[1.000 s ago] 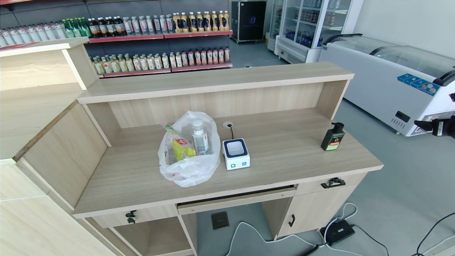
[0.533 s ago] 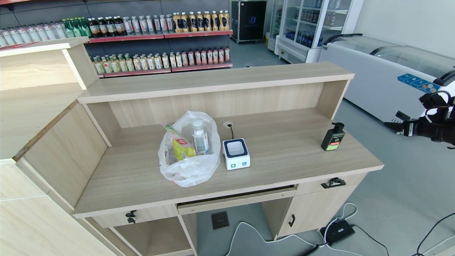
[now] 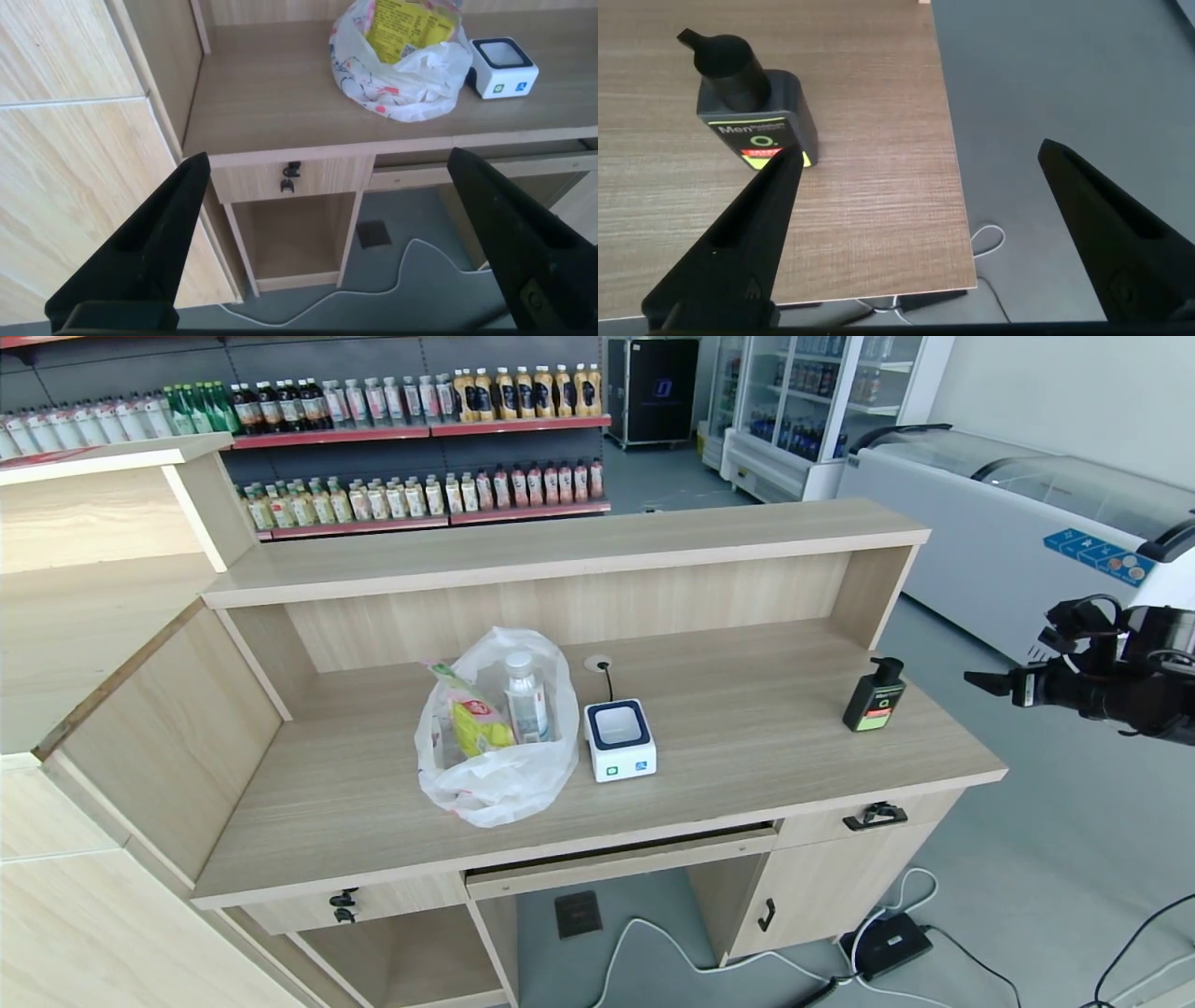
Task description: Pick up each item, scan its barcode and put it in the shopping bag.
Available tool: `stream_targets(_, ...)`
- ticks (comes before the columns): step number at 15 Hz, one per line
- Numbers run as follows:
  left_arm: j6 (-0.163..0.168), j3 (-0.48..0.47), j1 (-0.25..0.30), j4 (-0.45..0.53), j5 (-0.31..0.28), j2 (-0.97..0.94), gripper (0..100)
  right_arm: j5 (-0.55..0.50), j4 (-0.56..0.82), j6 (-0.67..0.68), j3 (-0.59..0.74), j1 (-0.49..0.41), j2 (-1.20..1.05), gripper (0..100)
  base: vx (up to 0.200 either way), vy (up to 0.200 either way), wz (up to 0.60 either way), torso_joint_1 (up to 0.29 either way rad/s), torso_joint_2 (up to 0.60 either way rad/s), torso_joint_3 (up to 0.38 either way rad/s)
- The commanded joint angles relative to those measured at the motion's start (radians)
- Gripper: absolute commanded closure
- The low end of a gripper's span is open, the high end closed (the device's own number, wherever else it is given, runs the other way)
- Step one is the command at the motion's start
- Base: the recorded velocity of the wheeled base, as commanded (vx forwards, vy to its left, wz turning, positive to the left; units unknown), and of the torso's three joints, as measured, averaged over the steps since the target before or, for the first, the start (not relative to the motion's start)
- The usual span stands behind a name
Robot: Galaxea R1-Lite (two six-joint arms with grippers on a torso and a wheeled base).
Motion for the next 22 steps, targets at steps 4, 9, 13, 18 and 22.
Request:
stream_targets(4, -0.001, 0.000, 0.000, 0.000, 0.000, 0.000, 0, 0.003, -0.006, -0.001, -0.066, 0.038, 0.071, 0, 0.000, 0.000, 0.00, 0.000, 0.00, 0.000)
stream_targets(9, -0.001, 0.000, 0.000, 0.000, 0.000, 0.000, 0, 0.009, -0.006, 0.001, -0.101, 0.066, 0.117, 0, 0.000, 0.000, 0.00, 0.000, 0.00, 0.000)
stream_targets(13, -0.001, 0.000, 0.000, 0.000, 0.000, 0.000, 0, 0.010, -0.008, 0.007, -0.123, 0.099, 0.147, 0, 0.000, 0.000, 0.00, 0.000, 0.00, 0.000)
stream_targets(18, -0.001, 0.000, 0.000, 0.000, 0.000, 0.000, 0, 0.010, -0.049, 0.015, -0.160, 0.139, 0.196, 0, 0.000, 0.000, 0.00, 0.000, 0.00, 0.000)
stream_targets(22, -0.001, 0.000, 0.000, 0.000, 0.000, 0.000, 0, 0.010, -0.048, 0.015, -0.201, 0.158, 0.236, 0, 0.000, 0.000, 0.00, 0.000, 0.00, 0.000)
